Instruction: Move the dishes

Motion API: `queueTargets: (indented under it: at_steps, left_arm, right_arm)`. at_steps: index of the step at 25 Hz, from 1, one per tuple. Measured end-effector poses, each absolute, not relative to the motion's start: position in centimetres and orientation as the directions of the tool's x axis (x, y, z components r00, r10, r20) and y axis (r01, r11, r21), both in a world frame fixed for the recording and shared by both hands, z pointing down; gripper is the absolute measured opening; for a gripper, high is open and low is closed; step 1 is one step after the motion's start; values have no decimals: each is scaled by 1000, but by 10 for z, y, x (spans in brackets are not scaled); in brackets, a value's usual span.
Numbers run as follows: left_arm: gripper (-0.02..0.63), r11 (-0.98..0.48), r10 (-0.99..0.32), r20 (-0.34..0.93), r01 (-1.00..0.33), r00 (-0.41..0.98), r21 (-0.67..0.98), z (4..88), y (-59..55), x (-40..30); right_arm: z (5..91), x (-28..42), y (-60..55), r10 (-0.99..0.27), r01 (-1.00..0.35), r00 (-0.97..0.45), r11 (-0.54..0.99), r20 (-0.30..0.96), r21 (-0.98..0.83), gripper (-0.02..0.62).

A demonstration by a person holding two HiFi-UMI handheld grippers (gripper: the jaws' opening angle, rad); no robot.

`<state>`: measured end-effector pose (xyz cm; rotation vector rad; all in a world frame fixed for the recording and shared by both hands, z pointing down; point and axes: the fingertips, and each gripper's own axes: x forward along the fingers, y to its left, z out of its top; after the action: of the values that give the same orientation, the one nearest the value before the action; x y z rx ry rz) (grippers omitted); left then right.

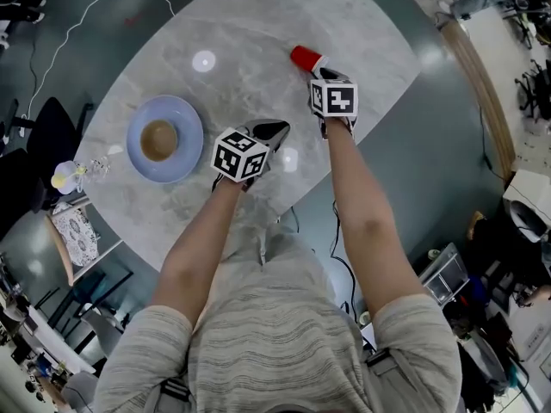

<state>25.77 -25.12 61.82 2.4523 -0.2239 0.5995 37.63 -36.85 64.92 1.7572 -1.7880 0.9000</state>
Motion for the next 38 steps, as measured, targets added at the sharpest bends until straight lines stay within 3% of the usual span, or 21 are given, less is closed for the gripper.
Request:
queueTargets:
  at_steps: [5, 13, 19, 32, 38]
  left_arm:
    - [26, -806, -12, 484, -295, 875, 513, 623, -247, 253]
    - [26, -797, -33, 483, -315, 875, 516, 621, -253, 249]
    - [26, -789, -68, 482, -342, 874, 511, 614, -260, 233]
    - [26, -770, -165, 471, -412, 866, 488, 591, -259, 199]
    - [26, -755, -225, 470, -458, 854, 470, 581, -257, 167]
  right_arm:
    - [652, 379, -375, -675, -990, -69, -47, 735, -136, 149]
    - [655, 377, -374, -648, -995, -74, -2, 758, -98, 52]
    - [647, 366, -379, -619, -985, -70, 165, 783, 43, 40]
    - [612, 320, -372, -543, -911, -129, 395, 830, 117, 40]
    - [583, 267, -378, -558, -813, -192, 551, 807, 187, 40]
